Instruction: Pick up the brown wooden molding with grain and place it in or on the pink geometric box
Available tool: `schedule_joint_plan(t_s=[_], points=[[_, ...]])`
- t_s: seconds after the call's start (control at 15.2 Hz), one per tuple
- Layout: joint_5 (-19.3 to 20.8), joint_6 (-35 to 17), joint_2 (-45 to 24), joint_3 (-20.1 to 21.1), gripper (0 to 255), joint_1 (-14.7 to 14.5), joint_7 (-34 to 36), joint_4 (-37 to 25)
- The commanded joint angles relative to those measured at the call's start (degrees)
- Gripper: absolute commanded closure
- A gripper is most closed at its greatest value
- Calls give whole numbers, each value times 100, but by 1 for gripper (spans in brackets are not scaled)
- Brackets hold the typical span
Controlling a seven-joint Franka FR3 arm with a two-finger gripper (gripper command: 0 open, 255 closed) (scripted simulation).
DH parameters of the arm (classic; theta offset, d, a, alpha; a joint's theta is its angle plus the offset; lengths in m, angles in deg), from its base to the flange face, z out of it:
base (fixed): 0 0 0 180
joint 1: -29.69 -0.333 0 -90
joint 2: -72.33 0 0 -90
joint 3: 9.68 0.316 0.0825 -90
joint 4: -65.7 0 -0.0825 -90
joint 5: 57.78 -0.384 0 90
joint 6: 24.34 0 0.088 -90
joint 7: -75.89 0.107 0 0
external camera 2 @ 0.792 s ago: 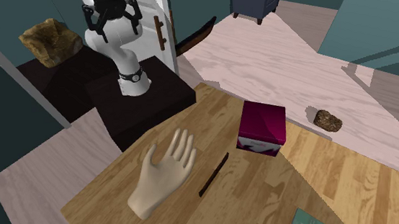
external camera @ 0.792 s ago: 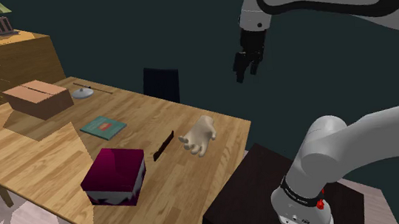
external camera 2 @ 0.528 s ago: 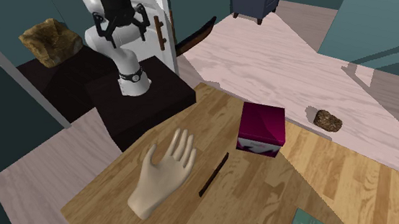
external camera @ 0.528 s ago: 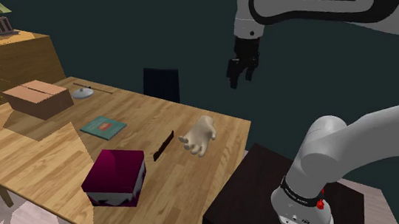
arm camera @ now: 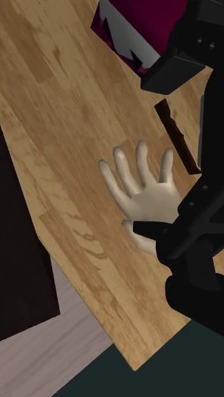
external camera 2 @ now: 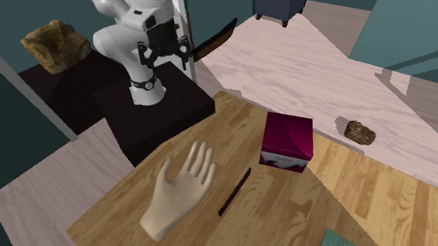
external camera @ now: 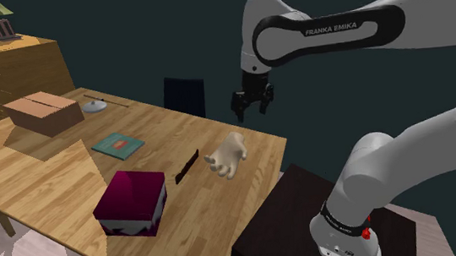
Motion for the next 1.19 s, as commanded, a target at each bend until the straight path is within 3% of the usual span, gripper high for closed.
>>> schedule_joint_plan(t_s=[0.0, 0.59, 1.12], points=[[-70, -418, -296, 158, 0, 36, 406, 85], [-42, -2063, -2053, 789, 0, 240, 2219, -116], [585, -3116, -3912, 988, 0, 342, 3984, -929]])
